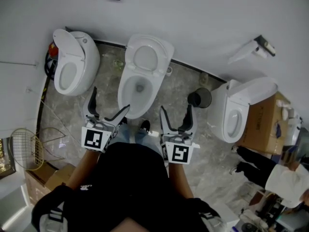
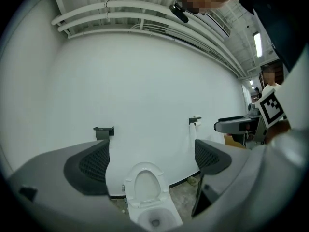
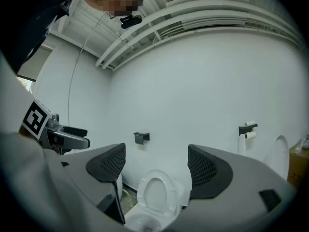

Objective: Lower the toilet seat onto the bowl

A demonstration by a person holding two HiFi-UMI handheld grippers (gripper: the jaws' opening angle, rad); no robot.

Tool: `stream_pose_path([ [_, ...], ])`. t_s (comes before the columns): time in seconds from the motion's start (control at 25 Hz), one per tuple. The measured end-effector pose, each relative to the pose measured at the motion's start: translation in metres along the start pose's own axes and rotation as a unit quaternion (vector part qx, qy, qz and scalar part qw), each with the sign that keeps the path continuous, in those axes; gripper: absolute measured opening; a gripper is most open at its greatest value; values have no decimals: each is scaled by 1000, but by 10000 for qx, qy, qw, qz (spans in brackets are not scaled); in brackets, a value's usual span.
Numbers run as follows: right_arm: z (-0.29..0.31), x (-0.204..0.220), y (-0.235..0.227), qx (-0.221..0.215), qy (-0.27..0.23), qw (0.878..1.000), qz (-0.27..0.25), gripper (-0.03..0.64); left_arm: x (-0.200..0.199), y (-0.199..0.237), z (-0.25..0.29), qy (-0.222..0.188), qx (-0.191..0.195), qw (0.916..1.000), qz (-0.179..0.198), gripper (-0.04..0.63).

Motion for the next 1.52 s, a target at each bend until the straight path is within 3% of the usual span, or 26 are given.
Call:
stream_pose_path([
  [0.32, 45, 36, 11, 59, 419, 9991, -86, 400, 33, 40, 48, 417, 386, 9983, 103, 535],
  [0.76, 119, 92, 9, -107, 1110, 9936, -199, 400, 71, 77, 119, 652, 693, 9948, 377, 535],
  [1.04, 169, 121, 6, -272, 1256, 9913, -271, 400, 105, 96, 168, 942, 805, 9889, 819, 535],
  [1.52, 231, 167, -11, -300, 1419, 9884, -456, 400, 164, 107, 226, 1368, 1076, 9811, 840, 534],
])
Point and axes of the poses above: the fingertips, and each gripper's own axes: z forward along the fingers, y to its left, x out of its underside, the point moved 2 cm from there along -z, backward along the fingers, and after that the axes turned 3 degrees about -z, right-handed, at the moved point
